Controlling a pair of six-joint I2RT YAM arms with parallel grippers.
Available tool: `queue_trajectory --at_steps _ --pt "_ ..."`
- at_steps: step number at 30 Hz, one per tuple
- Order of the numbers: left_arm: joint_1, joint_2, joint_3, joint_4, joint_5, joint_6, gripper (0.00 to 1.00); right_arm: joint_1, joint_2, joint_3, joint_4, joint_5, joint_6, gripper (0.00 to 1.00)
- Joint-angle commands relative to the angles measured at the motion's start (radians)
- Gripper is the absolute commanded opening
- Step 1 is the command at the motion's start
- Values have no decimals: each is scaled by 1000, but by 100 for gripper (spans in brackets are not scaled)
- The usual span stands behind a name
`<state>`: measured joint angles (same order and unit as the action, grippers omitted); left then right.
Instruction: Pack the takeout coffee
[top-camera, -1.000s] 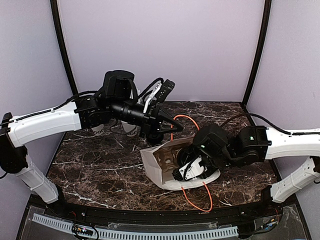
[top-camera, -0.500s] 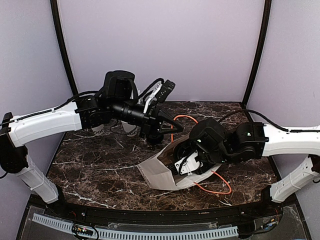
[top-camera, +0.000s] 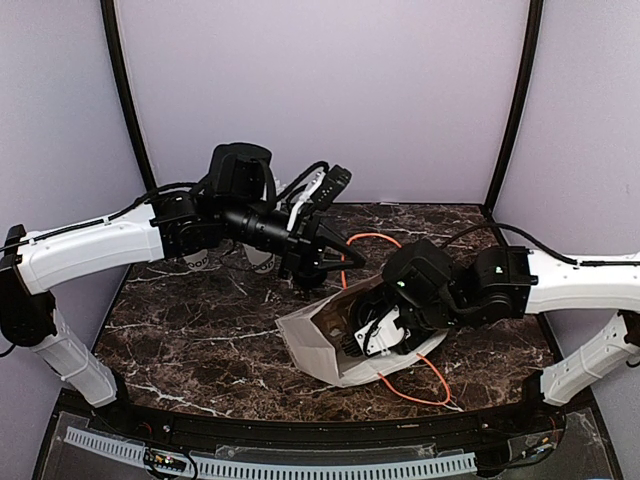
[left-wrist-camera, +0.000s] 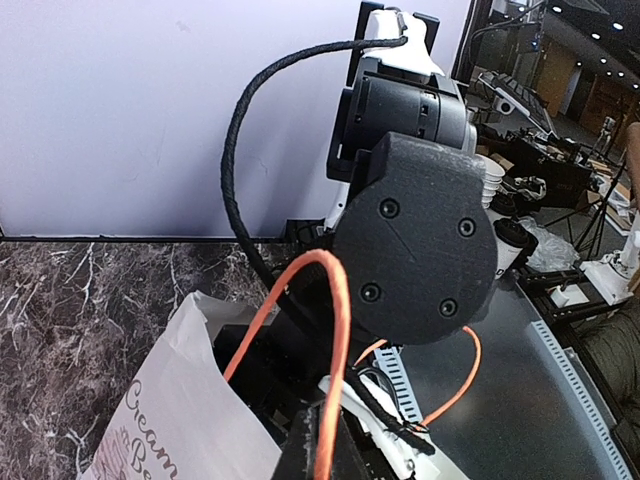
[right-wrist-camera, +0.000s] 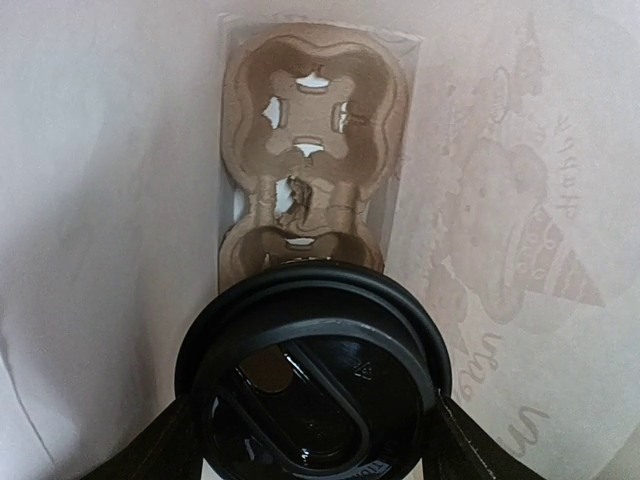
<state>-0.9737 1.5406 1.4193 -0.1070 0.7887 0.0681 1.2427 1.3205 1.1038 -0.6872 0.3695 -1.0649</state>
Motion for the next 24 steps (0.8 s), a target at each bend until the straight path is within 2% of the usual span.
queue_trajectory --at_steps 1,9,24 --pt "8 -17 -1 -29 12 34 0 -17 -27 -40 71 -2 -12 70" --pt "30 -34 -18 -53 27 48 0 -35 -6 -66 188 44 -20 70" --pt "67 -37 -42 -39 50 40 0 -60 67 -50 196 23 -29 70"
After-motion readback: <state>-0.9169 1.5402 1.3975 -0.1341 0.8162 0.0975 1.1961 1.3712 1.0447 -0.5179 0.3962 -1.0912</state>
